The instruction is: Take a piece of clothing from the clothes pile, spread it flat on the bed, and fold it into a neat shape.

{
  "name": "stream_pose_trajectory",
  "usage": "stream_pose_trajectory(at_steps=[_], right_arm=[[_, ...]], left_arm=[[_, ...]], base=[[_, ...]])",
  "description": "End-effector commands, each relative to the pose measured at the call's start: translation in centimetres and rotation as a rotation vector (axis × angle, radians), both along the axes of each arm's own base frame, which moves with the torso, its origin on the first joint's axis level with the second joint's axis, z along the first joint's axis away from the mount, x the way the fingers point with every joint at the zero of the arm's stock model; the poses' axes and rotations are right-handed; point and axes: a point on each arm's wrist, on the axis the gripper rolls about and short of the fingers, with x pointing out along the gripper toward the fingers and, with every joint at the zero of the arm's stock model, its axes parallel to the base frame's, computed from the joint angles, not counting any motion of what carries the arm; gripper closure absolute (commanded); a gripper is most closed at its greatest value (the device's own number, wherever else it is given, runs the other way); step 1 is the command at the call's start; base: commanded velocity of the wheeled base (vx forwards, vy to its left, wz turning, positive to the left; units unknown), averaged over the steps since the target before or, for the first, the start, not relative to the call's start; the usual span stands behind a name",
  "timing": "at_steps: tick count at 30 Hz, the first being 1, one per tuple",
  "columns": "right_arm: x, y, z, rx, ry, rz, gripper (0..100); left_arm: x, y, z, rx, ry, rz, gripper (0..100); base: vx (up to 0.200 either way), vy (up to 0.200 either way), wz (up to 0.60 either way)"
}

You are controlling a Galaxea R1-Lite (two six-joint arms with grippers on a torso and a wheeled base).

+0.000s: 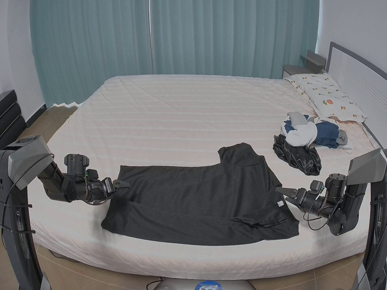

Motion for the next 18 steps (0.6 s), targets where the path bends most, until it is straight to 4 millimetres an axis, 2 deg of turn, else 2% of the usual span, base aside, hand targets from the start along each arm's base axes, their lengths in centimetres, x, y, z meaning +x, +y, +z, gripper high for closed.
stream_pose_trajectory(at_steps=[1, 10, 15, 16, 18], right_arm=[[-0.1, -0.3, 0.0, -0.016, -0.012, -0.012, 0], [-0.1, -0.2, -0.7, -0.035, 0.0, -0.021, 0], [0.0, -0.1, -0.4, -0.039, -0.013, -0.017, 0], [-0.1, -0.1, -0.5, -0.04, -0.009, -0.018, 0], [-0.1, -0.4, -0.6, -0.04, -0.006, -0.025, 0]], left_arm=[[-0.7, -0.2, -1.0, 0.0, 0.026, 0.0, 0], [-0.9, -0.1, -2.0, 0.001, -0.016, 0.005, 0], [-1.2, -0.1, -2.1, 0.005, -0.012, 0.0, 0], [-1.2, -0.1, -2.2, 0.007, -0.011, 0.001, 100], [-1.2, -0.1, -2.2, 0.008, -0.011, 0.002, 100]], base=[[0.0, 0.0, 0.0], [0.0, 0.0, 0.0], [0.0, 0.0, 0.0], [0.0, 0.0, 0.0], [0.0, 0.0, 0.0]])
